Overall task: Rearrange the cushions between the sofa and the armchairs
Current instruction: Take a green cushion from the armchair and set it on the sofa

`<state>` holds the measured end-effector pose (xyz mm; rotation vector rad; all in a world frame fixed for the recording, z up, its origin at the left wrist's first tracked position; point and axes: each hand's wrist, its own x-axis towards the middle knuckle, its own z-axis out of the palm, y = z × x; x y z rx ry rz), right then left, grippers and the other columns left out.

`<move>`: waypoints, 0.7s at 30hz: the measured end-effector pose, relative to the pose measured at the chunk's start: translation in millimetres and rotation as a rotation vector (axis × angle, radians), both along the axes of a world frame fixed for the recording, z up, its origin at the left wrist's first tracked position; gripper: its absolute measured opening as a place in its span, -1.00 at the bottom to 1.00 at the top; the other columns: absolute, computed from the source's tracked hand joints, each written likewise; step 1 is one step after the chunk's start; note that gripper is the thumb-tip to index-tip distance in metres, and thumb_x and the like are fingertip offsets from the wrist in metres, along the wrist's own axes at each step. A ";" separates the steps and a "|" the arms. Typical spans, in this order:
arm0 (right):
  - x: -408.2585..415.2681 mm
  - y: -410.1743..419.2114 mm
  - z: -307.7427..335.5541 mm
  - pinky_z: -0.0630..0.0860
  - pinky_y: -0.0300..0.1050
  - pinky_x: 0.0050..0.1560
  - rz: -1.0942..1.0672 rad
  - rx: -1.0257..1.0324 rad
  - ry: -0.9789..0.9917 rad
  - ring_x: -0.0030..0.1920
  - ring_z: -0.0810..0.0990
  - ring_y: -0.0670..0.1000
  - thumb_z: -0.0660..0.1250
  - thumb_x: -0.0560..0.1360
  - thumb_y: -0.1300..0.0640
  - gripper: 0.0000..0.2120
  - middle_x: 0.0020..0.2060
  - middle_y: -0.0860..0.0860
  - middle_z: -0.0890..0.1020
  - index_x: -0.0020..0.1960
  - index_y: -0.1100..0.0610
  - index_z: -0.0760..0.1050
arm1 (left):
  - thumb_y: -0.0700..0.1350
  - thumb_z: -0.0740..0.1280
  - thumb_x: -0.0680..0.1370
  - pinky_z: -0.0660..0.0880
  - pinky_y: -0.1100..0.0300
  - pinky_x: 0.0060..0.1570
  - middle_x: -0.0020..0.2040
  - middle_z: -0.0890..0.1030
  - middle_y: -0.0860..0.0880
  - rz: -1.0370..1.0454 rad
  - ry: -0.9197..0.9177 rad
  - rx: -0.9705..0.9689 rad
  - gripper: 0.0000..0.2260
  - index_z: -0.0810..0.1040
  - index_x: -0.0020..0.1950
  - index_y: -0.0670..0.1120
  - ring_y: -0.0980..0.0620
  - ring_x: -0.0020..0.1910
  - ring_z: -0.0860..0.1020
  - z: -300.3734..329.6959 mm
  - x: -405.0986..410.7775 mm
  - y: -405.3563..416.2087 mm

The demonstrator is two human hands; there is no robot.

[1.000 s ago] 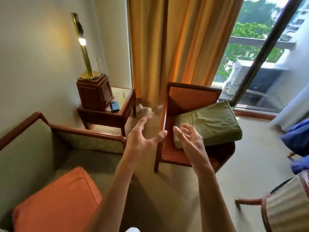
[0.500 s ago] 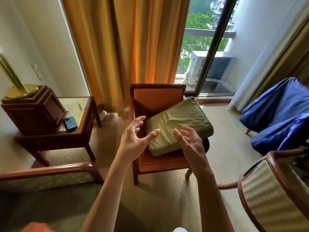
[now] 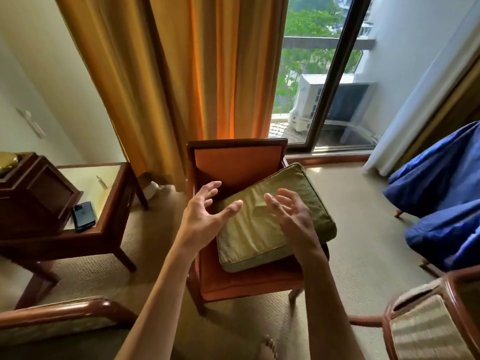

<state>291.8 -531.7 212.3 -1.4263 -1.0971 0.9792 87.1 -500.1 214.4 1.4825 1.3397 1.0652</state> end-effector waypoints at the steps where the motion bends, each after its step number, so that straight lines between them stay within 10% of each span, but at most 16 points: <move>1: 11.6 14.3 3.6 0.57 -0.28 -0.03 0.001 0.001 0.016 0.23 0.56 -0.07 0.42 0.44 -0.22 -0.42 0.26 0.01 0.55 0.37 0.00 0.44 | 0.28 0.53 0.33 0.39 0.17 0.21 0.41 0.48 0.05 0.000 0.001 -0.001 -0.28 0.43 0.45 0.18 0.06 0.37 0.44 1.3 9.7 11.6; 10: 104.8 112.2 -5.7 0.55 -0.39 -0.28 0.039 -0.048 0.087 0.21 0.54 -0.08 0.40 0.51 -0.12 -0.49 0.26 0.05 0.54 0.39 0.04 0.42 | 0.43 0.48 0.25 0.44 0.07 0.30 0.38 0.50 0.12 0.045 0.076 -0.073 -0.22 0.40 0.42 0.28 0.12 0.33 0.46 -18.2 77.9 88.3; 21: 125.6 244.0 -32.8 0.64 -0.03 0.10 0.085 -0.173 0.002 0.13 0.65 -0.07 0.46 0.42 -0.21 -0.42 0.16 0.02 0.63 0.34 0.03 0.48 | 0.47 0.50 0.16 0.47 0.00 0.33 0.34 0.54 0.05 0.054 0.081 -0.208 -0.16 0.48 0.39 0.22 0.04 0.32 0.50 -49.7 78.3 235.8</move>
